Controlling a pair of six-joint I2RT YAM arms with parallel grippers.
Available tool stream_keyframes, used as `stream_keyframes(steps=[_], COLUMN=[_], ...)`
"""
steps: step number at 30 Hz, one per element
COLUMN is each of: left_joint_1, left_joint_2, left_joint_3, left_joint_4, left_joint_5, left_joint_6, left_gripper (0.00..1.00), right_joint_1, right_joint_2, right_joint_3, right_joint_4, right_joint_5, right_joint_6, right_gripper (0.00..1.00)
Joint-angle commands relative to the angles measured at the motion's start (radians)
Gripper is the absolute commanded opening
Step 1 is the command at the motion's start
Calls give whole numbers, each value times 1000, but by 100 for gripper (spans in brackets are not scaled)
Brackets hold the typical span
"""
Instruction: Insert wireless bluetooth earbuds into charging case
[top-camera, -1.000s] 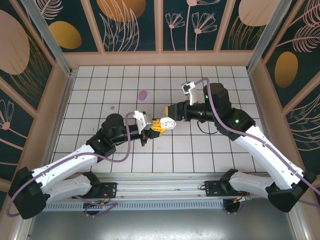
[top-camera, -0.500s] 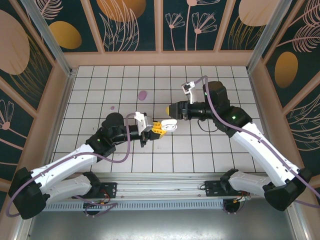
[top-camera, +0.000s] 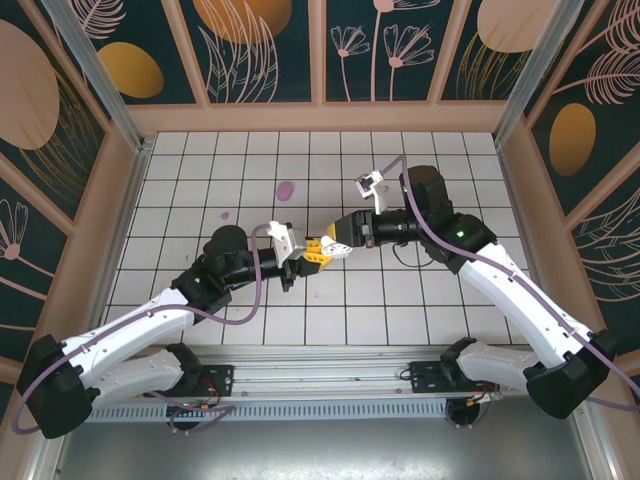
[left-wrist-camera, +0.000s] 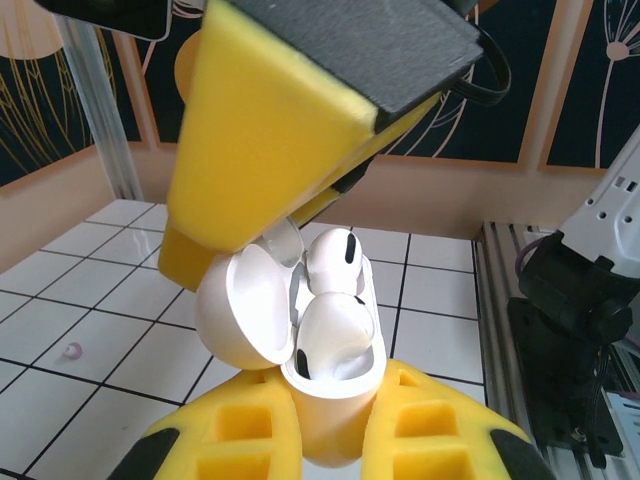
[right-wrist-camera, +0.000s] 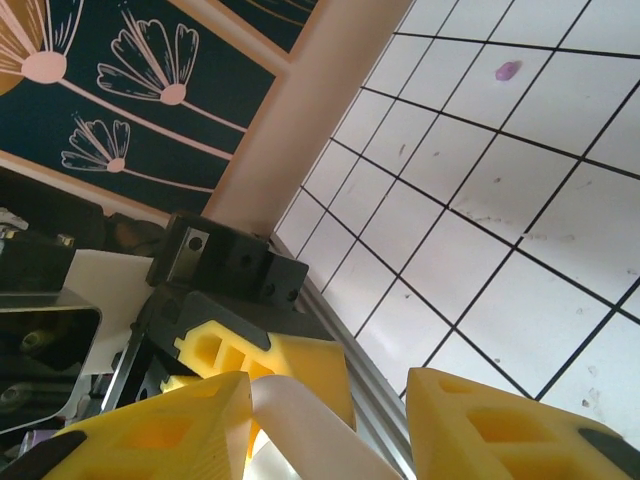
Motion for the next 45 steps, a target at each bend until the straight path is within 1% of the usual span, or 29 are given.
stream_keyframes(steps=[1,6,10,13,16,18,20,22,26,29,32,34,36,41,45], left_joint_1=[8,44,102,118,125,129,134,138,148,148,149,148,148,148,148], left_joint_2=[8,25,15,9,9,9,11,17,36,61,83,91,96,114,118], left_joint_3=[17,2,-47,-63,-63,-63,-61,-63,-56,-9,30,39,46,53,43], left_joint_4=[38,74,182,209,207,213,217,233,272,227,214,260,288,306,325], left_joint_5=[-10,19,72,83,85,85,79,93,143,181,232,267,273,280,285], left_joint_6=[-25,-79,-178,-207,-216,-226,-236,-253,-310,-358,-414,-472,-509,-540,-546], left_gripper=[0,0,0,0,0,0,0,0,0,0,0,1,1,1,0], right_joint_1=[-4,-5,-5,-5,-5,-6,-9,-18,-37,-42,-42,-42,-42,-42,-43], right_joint_2=[-26,-69,-133,-179,-206,-208,-204,-201,-219,-228,-227,-222,-212,-181,-166], right_joint_3=[18,31,17,5,-2,-2,-13,-42,-151,-215,-251,-265,-267,-252,-251], right_joint_4=[14,17,58,93,97,74,50,65,226,316,374,407,404,370,369], right_joint_5=[-54,-88,-95,-91,-46,15,106,125,66,64,19,-16,-36,-94,-90], right_joint_6=[-47,-95,-118,-128,-138,-148,-151,-150,-104,-79,-66,-59,-60,-77,-77], right_gripper=[45,45,45,45,45,45,48,50,55,59,60,60,60,58,48])
